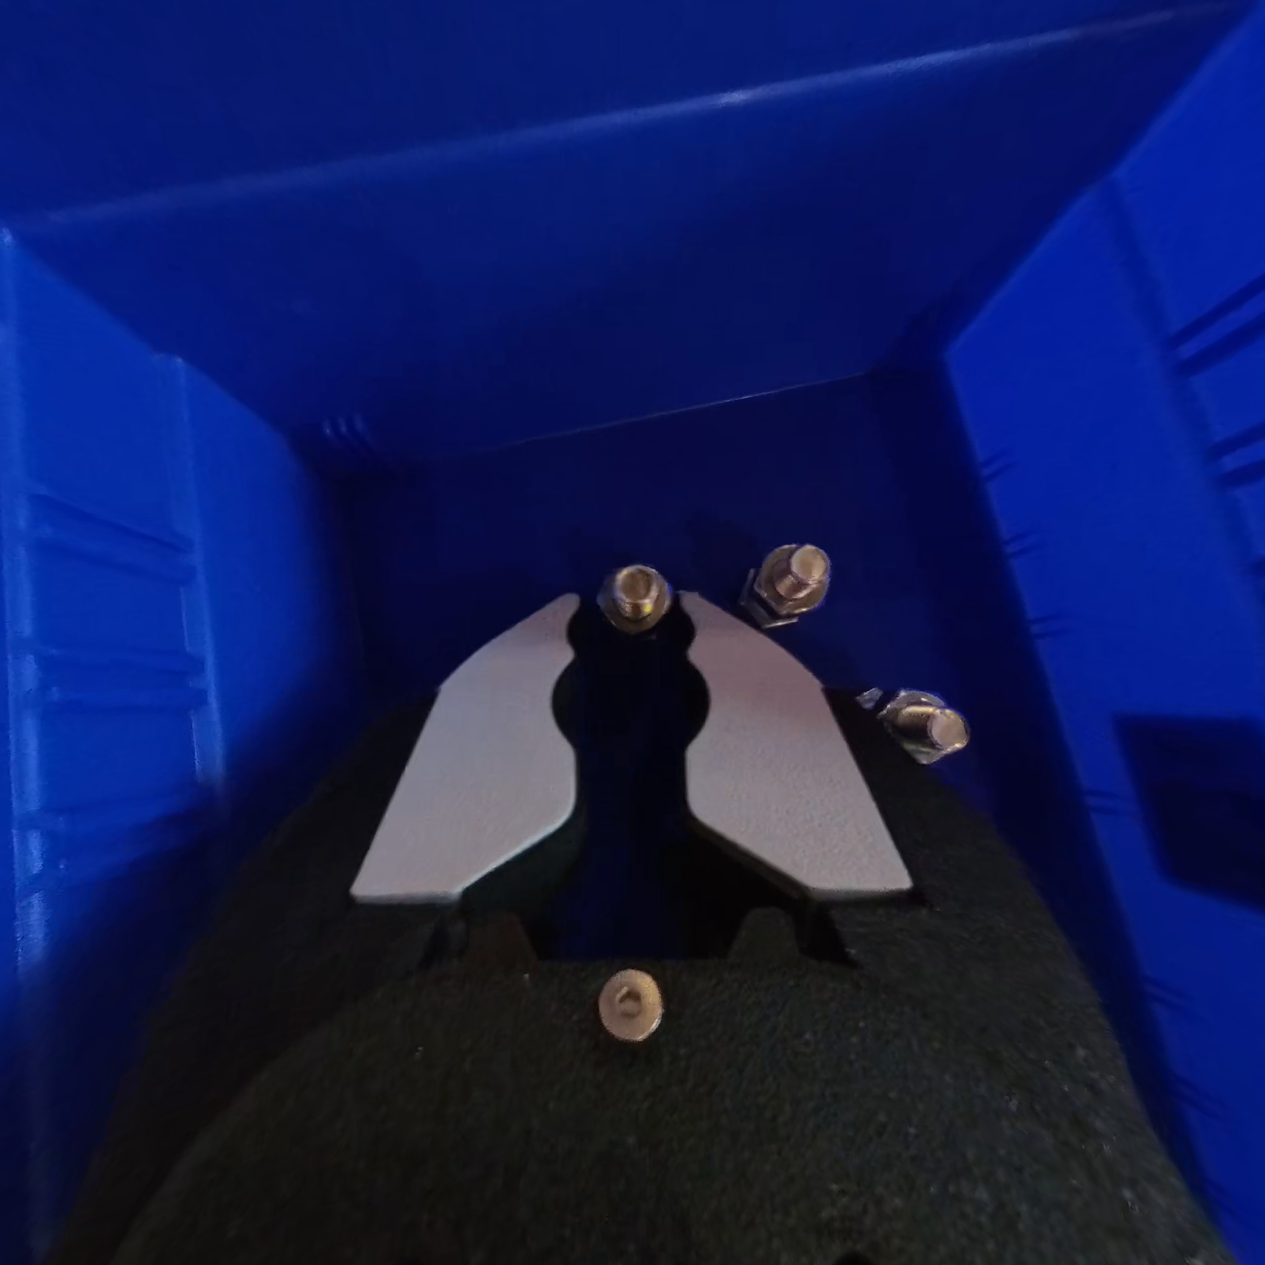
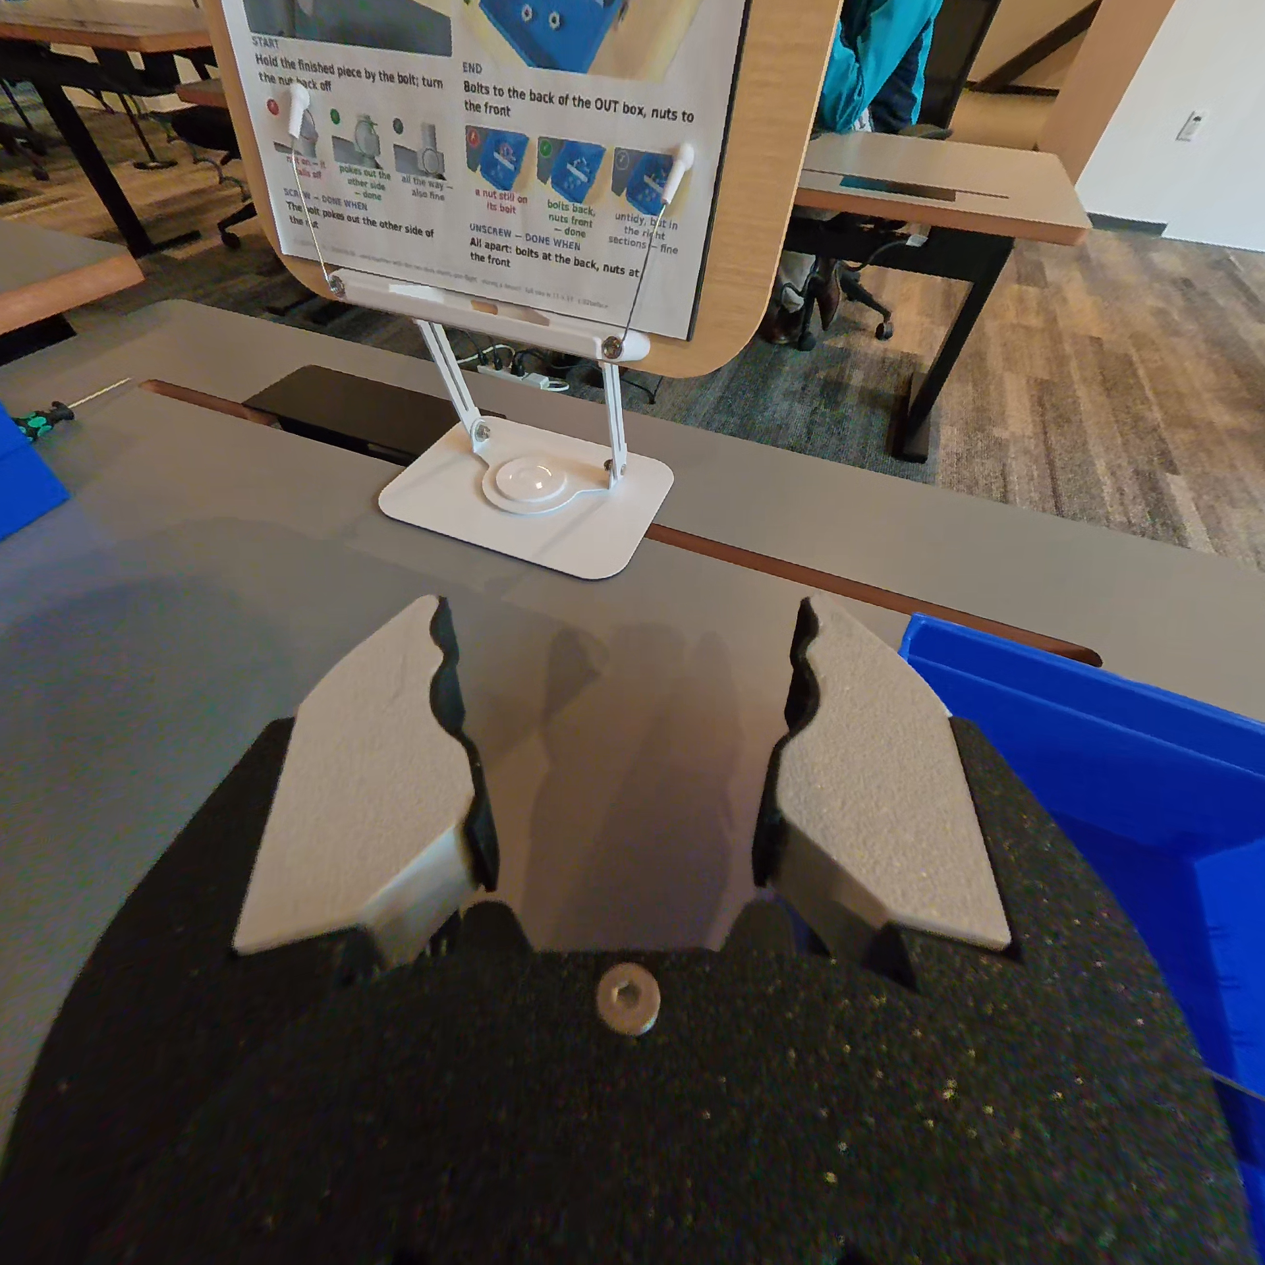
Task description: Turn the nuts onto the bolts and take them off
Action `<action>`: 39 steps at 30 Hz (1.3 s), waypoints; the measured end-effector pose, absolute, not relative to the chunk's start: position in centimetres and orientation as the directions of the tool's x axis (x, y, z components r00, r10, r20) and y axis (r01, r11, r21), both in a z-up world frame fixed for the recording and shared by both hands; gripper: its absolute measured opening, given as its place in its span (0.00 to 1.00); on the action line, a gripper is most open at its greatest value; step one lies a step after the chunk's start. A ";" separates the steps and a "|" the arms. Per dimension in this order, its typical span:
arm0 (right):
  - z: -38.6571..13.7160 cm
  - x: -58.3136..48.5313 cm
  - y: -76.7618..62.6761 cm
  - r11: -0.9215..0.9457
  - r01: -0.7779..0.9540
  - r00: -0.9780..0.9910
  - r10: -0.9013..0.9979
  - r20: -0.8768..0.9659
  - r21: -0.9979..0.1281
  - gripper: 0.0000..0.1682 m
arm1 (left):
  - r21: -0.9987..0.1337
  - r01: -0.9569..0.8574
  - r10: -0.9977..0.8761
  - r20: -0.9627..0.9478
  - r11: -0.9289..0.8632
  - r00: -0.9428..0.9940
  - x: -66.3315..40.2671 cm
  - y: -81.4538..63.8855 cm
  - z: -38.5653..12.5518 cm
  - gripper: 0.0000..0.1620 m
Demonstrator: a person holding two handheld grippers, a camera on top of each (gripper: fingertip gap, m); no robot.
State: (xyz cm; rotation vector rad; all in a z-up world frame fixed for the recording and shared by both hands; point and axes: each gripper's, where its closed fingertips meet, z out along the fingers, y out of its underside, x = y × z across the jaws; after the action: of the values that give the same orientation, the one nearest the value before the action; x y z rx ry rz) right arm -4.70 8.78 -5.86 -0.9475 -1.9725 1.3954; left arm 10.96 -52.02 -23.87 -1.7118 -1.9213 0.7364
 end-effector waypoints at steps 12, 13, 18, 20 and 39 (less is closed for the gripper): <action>-6.0 -4.4 8.2 0.245 0.236 -0.631 0.775 0.044 -0.941 0.54 | -0.725 0.686 0.997 -0.074 -0.065 0.017 10.3 -48.1 -18.5 0.12; -6.0 -4.3 8.1 0.250 0.234 -0.636 0.771 0.046 -0.940 0.54 | -0.731 0.676 0.996 -0.076 -0.086 0.044 10.1 -47.0 -17.7 0.12; -5.9 -3.7 7.4 0.281 0.224 -0.671 0.739 0.061 -0.933 0.51 | -0.757 0.627 0.979 -0.088 -0.184 0.181 9.4 -41.1 -14.4 0.12; -5.7 -3.4 7.0 0.302 0.214 -0.690 0.720 0.075 -0.929 0.50 | -0.764 0.605 0.970 -0.112 -0.224 0.218 9.3 -39.3 -13.1 0.12; -3.5 3.1 2.3 0.585 -0.069 -0.906 0.303 0.296 -0.808 0.43 | -0.830 0.331 0.707 -0.104 -0.450 0.699 9.4 -18.7 -4.9 0.12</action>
State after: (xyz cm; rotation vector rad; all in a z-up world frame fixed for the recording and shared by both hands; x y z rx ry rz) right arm 3.15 2.34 -3.47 -0.1886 -2.4128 1.2545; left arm 9.45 -18.72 -4.91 -2.0596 -0.7926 0.5636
